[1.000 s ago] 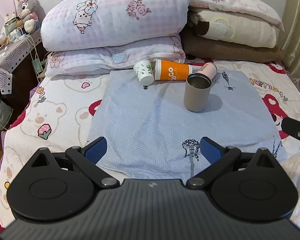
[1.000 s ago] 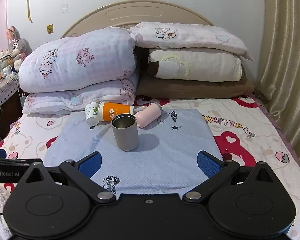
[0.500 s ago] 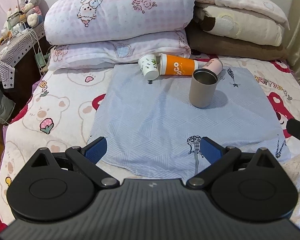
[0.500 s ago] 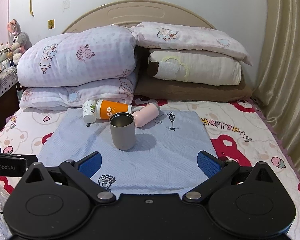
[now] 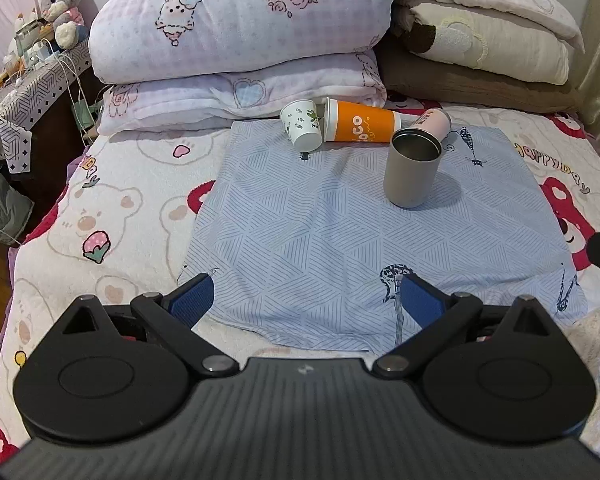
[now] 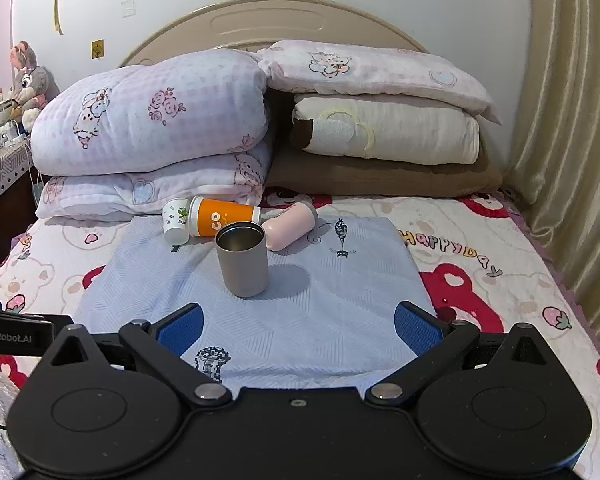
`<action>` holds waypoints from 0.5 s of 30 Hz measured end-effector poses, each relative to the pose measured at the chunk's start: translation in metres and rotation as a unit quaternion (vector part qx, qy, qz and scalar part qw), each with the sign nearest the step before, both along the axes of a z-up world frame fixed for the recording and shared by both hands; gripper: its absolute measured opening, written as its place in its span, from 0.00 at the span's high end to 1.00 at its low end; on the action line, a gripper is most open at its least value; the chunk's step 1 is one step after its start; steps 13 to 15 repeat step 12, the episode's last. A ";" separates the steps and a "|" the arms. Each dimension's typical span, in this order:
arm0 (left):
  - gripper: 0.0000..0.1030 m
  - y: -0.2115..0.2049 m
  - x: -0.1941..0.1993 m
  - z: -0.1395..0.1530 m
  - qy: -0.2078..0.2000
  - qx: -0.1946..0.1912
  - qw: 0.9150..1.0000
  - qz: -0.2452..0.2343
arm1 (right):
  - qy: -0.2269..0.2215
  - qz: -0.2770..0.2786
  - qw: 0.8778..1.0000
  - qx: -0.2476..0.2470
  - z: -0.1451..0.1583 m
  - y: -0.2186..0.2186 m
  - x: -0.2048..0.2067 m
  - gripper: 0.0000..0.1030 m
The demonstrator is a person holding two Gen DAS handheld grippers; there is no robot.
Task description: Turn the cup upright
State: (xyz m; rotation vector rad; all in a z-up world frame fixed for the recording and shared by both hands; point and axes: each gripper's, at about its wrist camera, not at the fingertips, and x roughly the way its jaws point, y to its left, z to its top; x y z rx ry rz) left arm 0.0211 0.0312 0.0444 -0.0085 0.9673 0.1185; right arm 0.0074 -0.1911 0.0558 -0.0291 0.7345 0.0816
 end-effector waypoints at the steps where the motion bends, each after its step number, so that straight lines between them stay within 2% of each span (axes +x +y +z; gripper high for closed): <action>1: 0.02 0.000 0.000 0.000 0.000 -0.001 1.000 0.000 | 0.001 0.000 1.000 0.001 0.000 -0.001 0.000 0.00; 15: 0.02 0.001 0.000 -0.002 0.003 0.000 1.000 -0.002 | 0.004 -0.006 1.000 0.002 -0.001 -0.003 0.001 0.00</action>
